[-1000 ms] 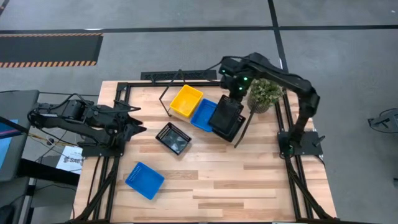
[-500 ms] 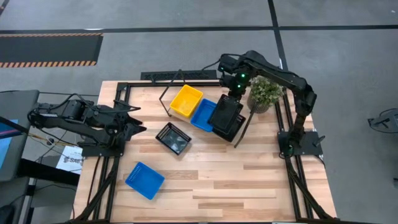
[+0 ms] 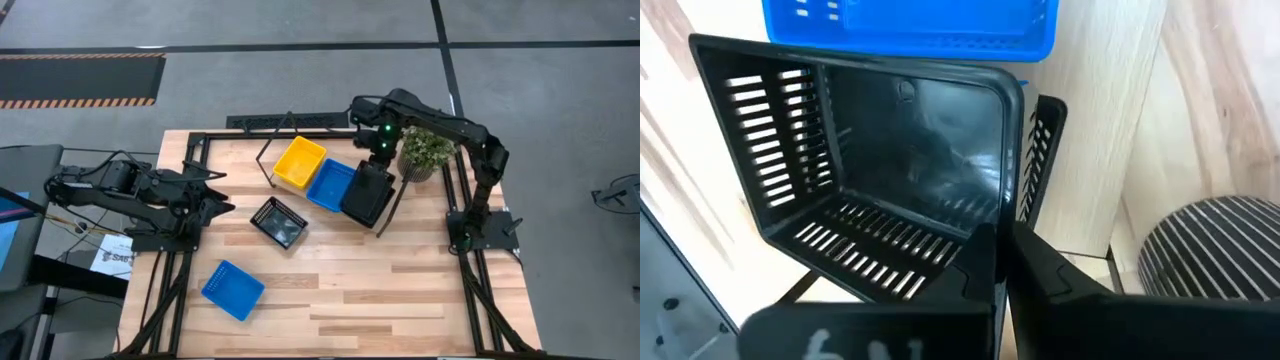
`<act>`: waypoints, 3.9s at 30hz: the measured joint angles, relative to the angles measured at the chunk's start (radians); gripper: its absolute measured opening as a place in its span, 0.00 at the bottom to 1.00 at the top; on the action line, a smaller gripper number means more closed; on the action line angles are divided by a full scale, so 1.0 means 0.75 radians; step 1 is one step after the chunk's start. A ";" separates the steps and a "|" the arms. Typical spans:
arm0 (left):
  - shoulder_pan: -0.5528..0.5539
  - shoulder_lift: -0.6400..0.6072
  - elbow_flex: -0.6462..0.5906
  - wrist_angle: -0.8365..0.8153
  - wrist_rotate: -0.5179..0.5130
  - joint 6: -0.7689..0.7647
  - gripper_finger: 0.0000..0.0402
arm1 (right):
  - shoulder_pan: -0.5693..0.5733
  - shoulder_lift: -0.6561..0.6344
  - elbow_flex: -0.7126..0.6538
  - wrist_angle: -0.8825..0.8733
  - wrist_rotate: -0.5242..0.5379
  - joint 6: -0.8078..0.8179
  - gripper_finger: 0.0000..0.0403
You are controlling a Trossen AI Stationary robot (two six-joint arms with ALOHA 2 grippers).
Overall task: Stack baskets on shelf by color
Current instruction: Stack the right black bin on the top of the blue bin on the shelf, then stack the black bin on the top of the black bin on the shelf
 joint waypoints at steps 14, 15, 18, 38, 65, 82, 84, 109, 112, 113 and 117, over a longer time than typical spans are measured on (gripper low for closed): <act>0.000 0.000 0.000 -0.001 0.000 -0.023 0.59 | -0.017 0.000 0.000 0.002 -0.001 0.032 0.06; 0.000 0.000 0.000 -0.001 0.000 -0.023 0.59 | -0.013 0.000 0.000 0.002 -0.001 0.032 0.06; 0.000 0.000 0.000 -0.003 0.000 -0.023 0.59 | -0.004 0.000 0.000 0.001 0.000 0.044 0.06; 0.000 0.000 0.000 -0.004 0.000 -0.016 0.59 | 0.004 -0.093 -0.039 0.003 -0.002 0.131 0.07; 0.000 0.000 0.000 -0.003 0.000 -0.027 0.59 | 0.008 -0.145 -0.245 0.126 -0.030 0.173 0.09; 0.000 0.000 0.000 -0.004 0.000 -0.025 0.59 | -0.010 -0.119 -0.245 0.113 -0.030 0.205 0.27; 0.000 0.000 0.000 -0.004 0.000 -0.025 0.59 | -0.010 -0.119 -0.245 0.113 -0.030 0.207 0.32; 0.043 0.533 0.001 -0.176 -0.274 -0.006 0.59 | 0.693 -0.513 -0.063 0.272 0.156 0.972 0.45; 0.101 0.653 -0.005 -0.121 -0.298 0.118 0.59 | 0.884 -0.532 -0.063 0.305 0.299 1.120 0.45; 0.129 0.682 -0.021 -0.075 -0.293 0.153 0.59 | 0.947 -0.533 -0.063 0.308 0.345 1.162 0.45; 0.263 0.744 -0.148 0.182 -0.084 0.286 0.59 | 1.166 -0.514 -0.062 0.307 0.526 1.320 0.45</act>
